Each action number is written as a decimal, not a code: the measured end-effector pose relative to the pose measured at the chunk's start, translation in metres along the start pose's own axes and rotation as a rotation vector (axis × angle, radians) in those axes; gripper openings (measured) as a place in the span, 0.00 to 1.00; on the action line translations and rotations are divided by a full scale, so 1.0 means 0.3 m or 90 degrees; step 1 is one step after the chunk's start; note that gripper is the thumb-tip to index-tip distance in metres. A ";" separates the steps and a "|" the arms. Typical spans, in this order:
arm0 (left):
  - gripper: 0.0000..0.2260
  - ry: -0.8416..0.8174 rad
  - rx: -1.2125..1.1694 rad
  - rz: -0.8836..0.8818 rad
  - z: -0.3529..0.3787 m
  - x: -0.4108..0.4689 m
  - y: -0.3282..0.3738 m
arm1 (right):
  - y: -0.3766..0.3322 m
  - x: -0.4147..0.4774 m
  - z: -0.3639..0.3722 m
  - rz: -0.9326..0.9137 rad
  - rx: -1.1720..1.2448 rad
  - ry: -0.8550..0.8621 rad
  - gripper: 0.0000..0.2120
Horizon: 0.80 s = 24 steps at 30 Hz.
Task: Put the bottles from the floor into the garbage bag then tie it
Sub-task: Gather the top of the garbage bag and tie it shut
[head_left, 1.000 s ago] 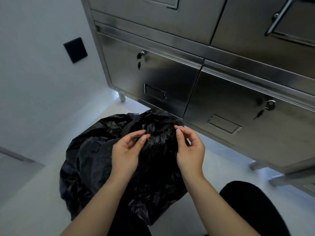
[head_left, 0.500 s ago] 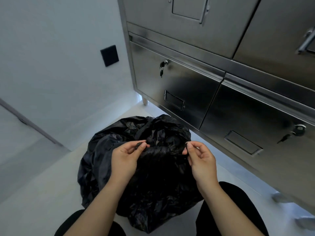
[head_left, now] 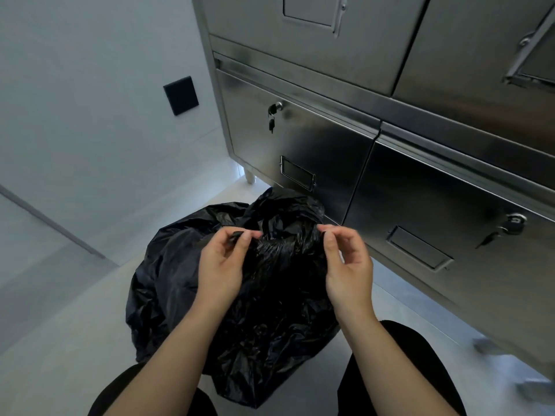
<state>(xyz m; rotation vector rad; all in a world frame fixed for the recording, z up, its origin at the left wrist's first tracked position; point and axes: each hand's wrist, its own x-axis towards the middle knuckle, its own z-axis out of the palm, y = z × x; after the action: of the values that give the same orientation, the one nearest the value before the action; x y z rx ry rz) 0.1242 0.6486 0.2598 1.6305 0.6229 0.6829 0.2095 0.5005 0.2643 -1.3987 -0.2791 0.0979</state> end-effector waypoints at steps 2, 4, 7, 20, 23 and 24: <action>0.06 0.022 0.002 0.018 0.026 0.000 0.006 | 0.000 -0.003 0.013 -0.005 0.012 0.023 0.07; 0.09 0.025 -0.033 0.023 0.047 0.005 0.011 | -0.005 0.001 0.028 -0.013 0.020 0.079 0.06; 0.16 0.017 -0.102 0.010 0.073 0.007 0.022 | -0.019 0.024 0.045 0.019 0.067 0.162 0.09; 0.15 -0.017 0.026 -0.094 -0.116 0.015 -0.140 | 0.110 0.034 -0.103 0.237 0.112 0.204 0.08; 0.14 -0.066 0.020 -0.020 -0.056 0.014 -0.087 | 0.090 0.013 -0.056 0.174 0.060 0.097 0.10; 0.13 -0.070 0.011 0.006 -0.034 0.014 -0.068 | 0.081 0.005 -0.039 0.149 0.054 0.061 0.10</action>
<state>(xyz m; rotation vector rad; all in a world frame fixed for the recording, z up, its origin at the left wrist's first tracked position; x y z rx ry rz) 0.1191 0.6615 0.2413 1.6768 0.5426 0.5915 0.2162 0.4940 0.2390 -1.3425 -0.0306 0.2329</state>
